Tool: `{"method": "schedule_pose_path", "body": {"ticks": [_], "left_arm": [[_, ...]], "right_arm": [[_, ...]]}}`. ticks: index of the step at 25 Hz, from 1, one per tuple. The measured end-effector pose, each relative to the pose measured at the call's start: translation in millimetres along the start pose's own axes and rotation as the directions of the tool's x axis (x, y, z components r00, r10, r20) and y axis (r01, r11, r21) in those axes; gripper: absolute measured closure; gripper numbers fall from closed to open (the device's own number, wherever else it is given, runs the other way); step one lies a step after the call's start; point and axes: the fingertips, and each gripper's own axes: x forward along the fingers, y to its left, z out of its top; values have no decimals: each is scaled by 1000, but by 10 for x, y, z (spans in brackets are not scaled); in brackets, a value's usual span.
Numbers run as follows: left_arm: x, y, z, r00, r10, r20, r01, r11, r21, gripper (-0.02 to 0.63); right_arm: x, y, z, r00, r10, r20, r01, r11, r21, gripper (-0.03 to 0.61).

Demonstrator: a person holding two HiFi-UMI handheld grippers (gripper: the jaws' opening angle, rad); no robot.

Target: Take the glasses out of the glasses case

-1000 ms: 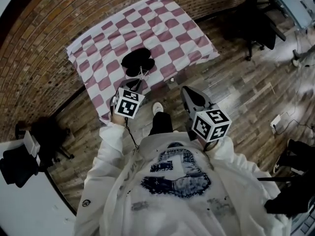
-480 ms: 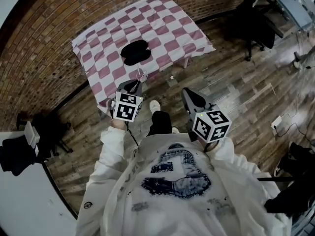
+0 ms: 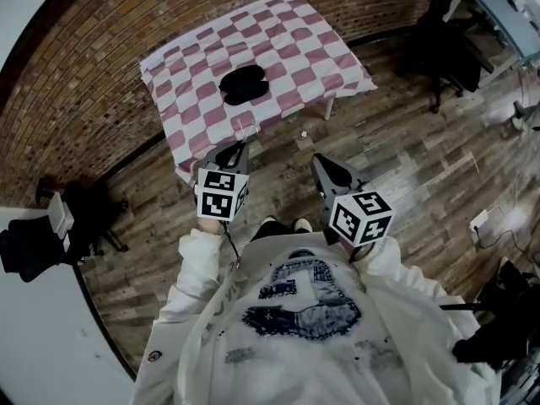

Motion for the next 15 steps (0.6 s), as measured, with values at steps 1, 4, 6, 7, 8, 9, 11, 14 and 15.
{"method": "schedule_pose_path", "body": {"ticks": [1,4,6,7,8,9,11,14,15], "left_arm": [[-38,-6,14,1000,4,11,-4,1000,-13,575],[-175,-36,66,999,16,49,-13,999,-50,575],[-262,-53,116,997,22,74,-16,997,-74,575],[-301,-67,140,996,24,87,-16,996,-87,575],[-341,-83,160,995,26,98,-16,995,-101,575],[-381,-100,176,993,29,110,-17,993,-115,575],[-460,-124,205,990,39,136,-20,990,-141,575],[-585,-163,264,984,53,172,-25,987,-161,575],[-627,-177,291,981,57,185,-26,986,-166,575]], "right_arm": [[-1,14,-1,1000,6,5,-6,1000,3,565],[-1,74,-18,1000,20,10,-20,1000,-9,565],[12,106,-14,1000,29,11,-29,999,-21,565],[16,115,-9,999,33,11,-32,999,-25,565],[17,125,-6,999,35,12,-35,999,-27,565],[18,135,-7,999,38,13,-38,999,-30,565],[23,167,-11,999,44,17,-44,998,-38,565],[22,239,1,998,54,25,-53,997,-54,565],[19,261,12,998,57,28,-55,997,-60,565]]}}
